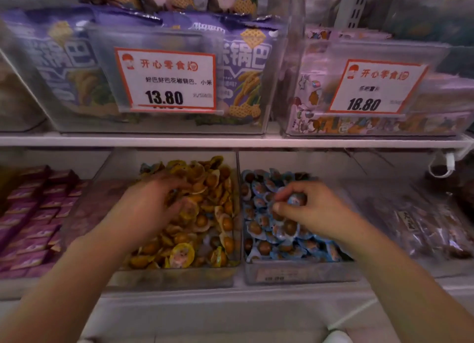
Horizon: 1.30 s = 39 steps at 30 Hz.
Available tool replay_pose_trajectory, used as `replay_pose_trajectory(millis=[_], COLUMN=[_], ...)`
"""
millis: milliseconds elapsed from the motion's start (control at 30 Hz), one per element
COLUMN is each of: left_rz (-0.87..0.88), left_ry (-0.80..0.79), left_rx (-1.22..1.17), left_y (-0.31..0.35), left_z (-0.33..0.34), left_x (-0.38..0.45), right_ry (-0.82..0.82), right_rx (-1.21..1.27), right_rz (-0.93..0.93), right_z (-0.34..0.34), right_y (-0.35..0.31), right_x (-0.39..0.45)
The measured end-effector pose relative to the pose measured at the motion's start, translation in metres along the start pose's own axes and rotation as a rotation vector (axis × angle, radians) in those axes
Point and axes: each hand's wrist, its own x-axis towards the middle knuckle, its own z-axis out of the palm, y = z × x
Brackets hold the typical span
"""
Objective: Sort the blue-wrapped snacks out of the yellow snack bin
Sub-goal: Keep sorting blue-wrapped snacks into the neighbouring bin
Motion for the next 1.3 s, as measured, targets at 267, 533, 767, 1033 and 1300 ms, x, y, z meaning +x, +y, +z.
replay_pose_trajectory(millis=[267,533,767,1033,1300], left_rz=[0.152,0.040,0.122,0.094,0.162], left_ry=[-0.101,-0.536,-0.560,-0.601,-0.677], left_rx=[0.240,-0.232,-0.015,-0.020,0.052], left_y=[0.015,0.034,0.033,0.035,0.031], left_z=[0.012,0.053,0.070,0.070,0.069], left_x=[-0.015,-0.007,-0.001,0.001,-0.001], right_ry=[0.249,0.287,0.265,0.275,0.273], right_rx=[-0.083,0.064,0.101,0.110,0.098], right_rz=[-0.360,-0.393,-0.399,-0.420,-0.435], right_z=[0.036,0.060,0.064,0.065,0.063], right_y=[-0.022,-0.029,-0.022,-0.023,-0.026], right_x=[-0.011,-0.012,-0.010,-0.008,-0.011])
